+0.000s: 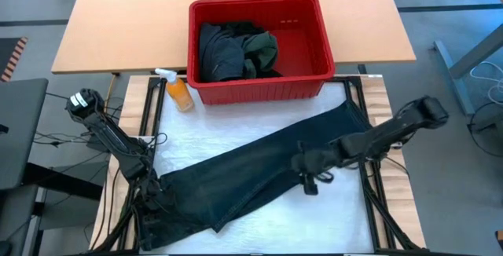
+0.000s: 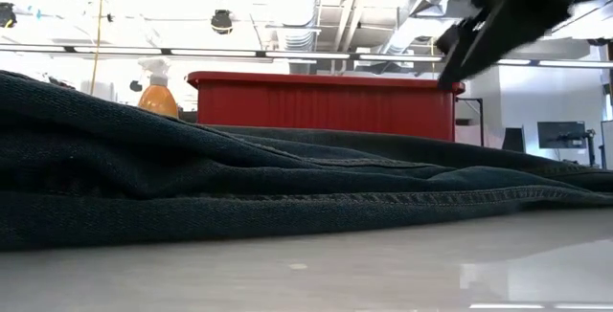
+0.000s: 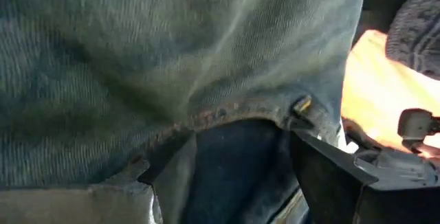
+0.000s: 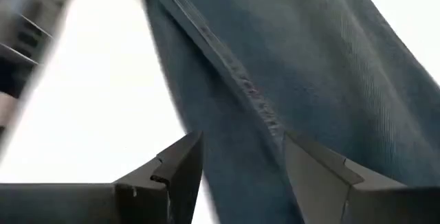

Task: Fold Laundry from Bin
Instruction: Fold the blue pants

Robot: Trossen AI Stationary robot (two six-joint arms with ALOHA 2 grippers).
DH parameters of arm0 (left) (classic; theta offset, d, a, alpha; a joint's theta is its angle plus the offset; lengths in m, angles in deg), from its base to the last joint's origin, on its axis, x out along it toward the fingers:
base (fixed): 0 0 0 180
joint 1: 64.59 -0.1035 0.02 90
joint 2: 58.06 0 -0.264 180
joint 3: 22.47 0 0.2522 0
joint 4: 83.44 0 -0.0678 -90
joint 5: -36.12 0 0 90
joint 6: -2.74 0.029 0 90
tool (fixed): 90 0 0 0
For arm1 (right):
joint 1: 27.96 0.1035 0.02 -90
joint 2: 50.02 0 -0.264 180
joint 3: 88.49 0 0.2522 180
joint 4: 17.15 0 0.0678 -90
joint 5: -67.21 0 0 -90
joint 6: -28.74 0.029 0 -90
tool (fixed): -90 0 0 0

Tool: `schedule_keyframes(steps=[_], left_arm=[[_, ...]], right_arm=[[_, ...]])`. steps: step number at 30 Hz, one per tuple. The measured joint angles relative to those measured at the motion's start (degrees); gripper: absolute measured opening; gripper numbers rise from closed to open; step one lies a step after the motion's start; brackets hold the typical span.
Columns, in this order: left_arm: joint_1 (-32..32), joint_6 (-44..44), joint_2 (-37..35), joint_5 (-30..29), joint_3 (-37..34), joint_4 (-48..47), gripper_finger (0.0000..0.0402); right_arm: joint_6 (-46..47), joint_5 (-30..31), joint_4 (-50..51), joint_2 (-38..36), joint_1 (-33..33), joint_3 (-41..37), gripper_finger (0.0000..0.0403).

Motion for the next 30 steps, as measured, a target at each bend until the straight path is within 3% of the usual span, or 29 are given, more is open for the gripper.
schedule_keyframes(steps=[9,15,20,25,30], left_arm=[[0.0,-2.36,-4.57,-2.23,0.07,-0.26,0.0224],[0.0,-1.91,-4.85,-3.99,0.09,-0.4,0.0224],[0.0,0.29,-4.85,-4.35,0.09,-0.82,0.0224],[0.0,2.33,-4.85,-4.96,0.09,-2.61,0.0224],[0.0,3.87,-4.85,-6.48,0.11,-3.2,0.0224]], right_arm=[[-4.79,1.75,-0.14,12.6,-1.05,4.54,0.0212],[-4.81,6.41,1.27,16.07,-1.17,4.64,0.0163],[-4.31,6.95,2.84,16.18,-2.16,4.64,0.0106],[-2.93,7.09,6.12,13.85,-3.22,4.64,0.0021],[-0.81,4.05,12.89,7.93,-3.05,4.64,0.0016]])
